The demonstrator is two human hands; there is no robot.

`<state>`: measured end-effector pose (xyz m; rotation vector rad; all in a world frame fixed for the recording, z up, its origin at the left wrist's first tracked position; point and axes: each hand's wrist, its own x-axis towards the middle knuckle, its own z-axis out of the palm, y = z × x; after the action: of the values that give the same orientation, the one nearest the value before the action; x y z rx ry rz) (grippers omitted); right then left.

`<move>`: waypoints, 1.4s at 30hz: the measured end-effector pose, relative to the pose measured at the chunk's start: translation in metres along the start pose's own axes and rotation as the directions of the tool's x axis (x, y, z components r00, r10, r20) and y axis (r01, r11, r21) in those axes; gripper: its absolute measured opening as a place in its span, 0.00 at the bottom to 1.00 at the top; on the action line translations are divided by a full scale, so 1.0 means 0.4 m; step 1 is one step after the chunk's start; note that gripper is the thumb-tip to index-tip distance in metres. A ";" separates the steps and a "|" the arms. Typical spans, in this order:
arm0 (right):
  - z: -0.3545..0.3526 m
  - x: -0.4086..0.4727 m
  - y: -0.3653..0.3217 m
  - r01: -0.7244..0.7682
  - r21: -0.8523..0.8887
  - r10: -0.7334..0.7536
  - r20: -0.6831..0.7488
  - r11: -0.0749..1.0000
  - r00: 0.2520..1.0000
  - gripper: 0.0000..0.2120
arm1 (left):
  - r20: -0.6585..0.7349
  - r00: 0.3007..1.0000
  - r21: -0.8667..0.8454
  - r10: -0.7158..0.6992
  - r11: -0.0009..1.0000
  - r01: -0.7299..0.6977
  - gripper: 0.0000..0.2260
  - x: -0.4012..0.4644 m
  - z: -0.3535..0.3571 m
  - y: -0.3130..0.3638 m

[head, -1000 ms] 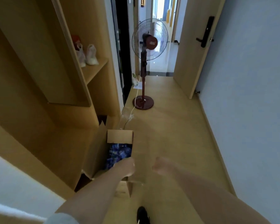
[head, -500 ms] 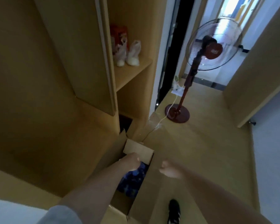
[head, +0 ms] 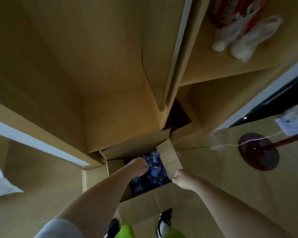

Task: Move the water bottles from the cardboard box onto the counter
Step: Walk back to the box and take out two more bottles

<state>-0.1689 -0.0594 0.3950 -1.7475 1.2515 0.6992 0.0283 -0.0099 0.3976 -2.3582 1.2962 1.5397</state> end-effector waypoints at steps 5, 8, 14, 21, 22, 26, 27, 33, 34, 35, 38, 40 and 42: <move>-0.022 0.106 0.016 0.043 -0.049 -0.039 0.093 0.998 0.995 0.21 | -0.036 0.993 -0.117 -0.115 0.987 0.110 0.14 0.051 0.024 -0.056; -0.002 0.178 0.007 0.066 -0.060 -0.058 0.134 0.996 0.989 0.22 | 0.005 0.986 -0.169 -0.166 0.972 0.165 0.14 0.089 0.047 -0.106; 0.111 0.413 0.022 0.095 0.007 -0.096 0.093 0.995 0.991 0.22 | 0.025 0.971 -0.276 -0.239 0.932 0.236 0.12 0.263 0.170 -0.219; 0.288 0.773 0.197 -0.121 0.227 0.101 0.097 0.966 0.990 0.14 | 0.086 0.956 -0.452 -0.280 0.844 0.288 0.12 0.590 0.389 -0.325; 0.311 0.825 0.214 -0.149 0.276 0.127 0.097 0.950 0.987 0.17 | 0.078 0.958 -0.484 -0.277 0.829 0.279 0.12 0.643 0.421 -0.341; 0.436 1.028 0.263 -0.283 0.493 0.239 0.150 0.823 0.959 0.23 | 0.087 0.952 -0.565 -0.293 0.772 0.289 0.11 0.798 0.556 -0.400; 0.469 1.076 0.269 -0.307 0.534 0.257 0.168 0.788 0.952 0.25 | 0.090 0.951 -0.578 -0.296 0.762 0.292 0.10 0.826 0.587 -0.415; 0.593 1.274 0.254 -0.338 0.803 0.464 0.087 0.491 0.881 0.42 | 0.102 0.937 -0.635 -0.335 0.703 0.320 0.10 0.909 0.668 -0.478; 0.599 1.295 0.255 -0.332 0.811 0.488 0.067 0.481 0.870 0.43 | 0.132 0.926 -0.668 -0.354 0.658 0.347 0.10 0.912 0.670 -0.478; 0.608 1.313 0.259 -0.334 0.811 0.508 0.054 0.479 0.860 0.44 | 0.160 0.911 -0.694 -0.379 0.613 0.377 0.09 0.913 0.669 -0.477; 0.620 1.348 0.270 -0.366 0.785 0.560 0.029 0.500 0.828 0.49 | 0.205 0.880 -0.743 -0.428 0.517 0.425 0.09 0.917 0.665 -0.477; 0.622 1.352 0.280 -0.335 0.794 0.582 -0.029 0.507 0.813 0.50 | 0.223 0.870 -0.766 -0.440 0.472 0.436 0.09 0.917 0.659 -0.470; 0.620 1.329 0.280 -0.266 0.790 0.574 -0.128 0.553 0.809 0.49 | 0.238 0.861 -0.786 -0.449 0.432 0.442 0.09 0.909 0.652 -0.458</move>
<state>-0.0834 -0.1022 -0.1945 -0.8750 1.9354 0.0230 0.0135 0.0019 -0.0855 -2.7789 -0.2784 2.2015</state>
